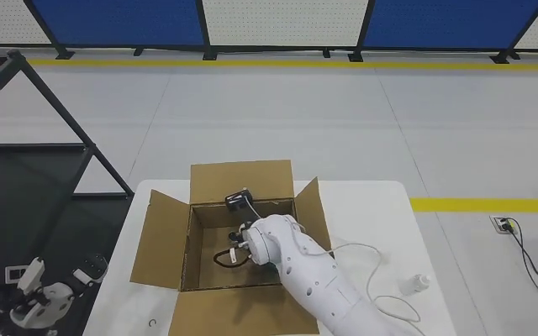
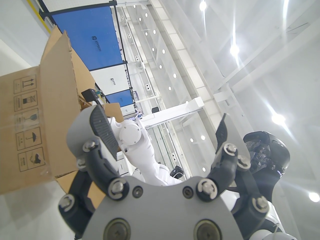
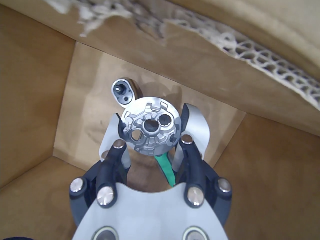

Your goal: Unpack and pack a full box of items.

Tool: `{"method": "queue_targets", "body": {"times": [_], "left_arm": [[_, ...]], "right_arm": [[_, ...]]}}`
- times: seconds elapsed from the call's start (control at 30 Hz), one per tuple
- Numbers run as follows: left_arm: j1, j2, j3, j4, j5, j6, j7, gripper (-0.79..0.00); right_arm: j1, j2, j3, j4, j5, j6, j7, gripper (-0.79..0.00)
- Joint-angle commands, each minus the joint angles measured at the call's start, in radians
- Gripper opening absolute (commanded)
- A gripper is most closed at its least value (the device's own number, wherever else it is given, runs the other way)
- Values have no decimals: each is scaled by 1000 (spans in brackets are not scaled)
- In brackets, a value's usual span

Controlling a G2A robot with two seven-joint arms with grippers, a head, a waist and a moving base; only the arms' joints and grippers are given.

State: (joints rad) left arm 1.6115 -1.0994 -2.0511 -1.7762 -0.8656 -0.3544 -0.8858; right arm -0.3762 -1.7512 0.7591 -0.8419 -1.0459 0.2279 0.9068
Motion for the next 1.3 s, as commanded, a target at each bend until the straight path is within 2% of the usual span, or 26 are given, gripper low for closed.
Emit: {"method": "queue_targets", "body": {"times": [0.0, 0.17, 0.3, 0.6, 0.73, 0.93, 1.27], "left_arm": [[-4, 0, 5, -2, 4, 2, -2, 0], [-13, 0, 18, -7, 22, 14, -2, 0], [-20, 0, 29, -12, 31, 19, -7, 0], [-31, -1, 47, -14, 46, 27, -11, 0], [-37, -1, 58, -18, 49, 33, -14, 0], [-46, -2, 78, -24, 60, 40, -19, 0], [-65, -1, 114, -33, 87, 55, -27, 0]], "right_arm": [[-58, 24, 34, -132, -23, -22, 24, -785], [-252, 92, 130, -506, -156, -61, 130, -785], [-398, 127, 182, -771, -234, -120, 183, -785], [-565, 157, 210, -1162, -323, -216, 193, -785], [-633, 168, 222, -1336, -412, -205, 215, -785], [-741, 178, 271, -1508, -527, -142, 235, -785], [-820, 181, 401, -1508, -599, -21, 191, -785]]}}
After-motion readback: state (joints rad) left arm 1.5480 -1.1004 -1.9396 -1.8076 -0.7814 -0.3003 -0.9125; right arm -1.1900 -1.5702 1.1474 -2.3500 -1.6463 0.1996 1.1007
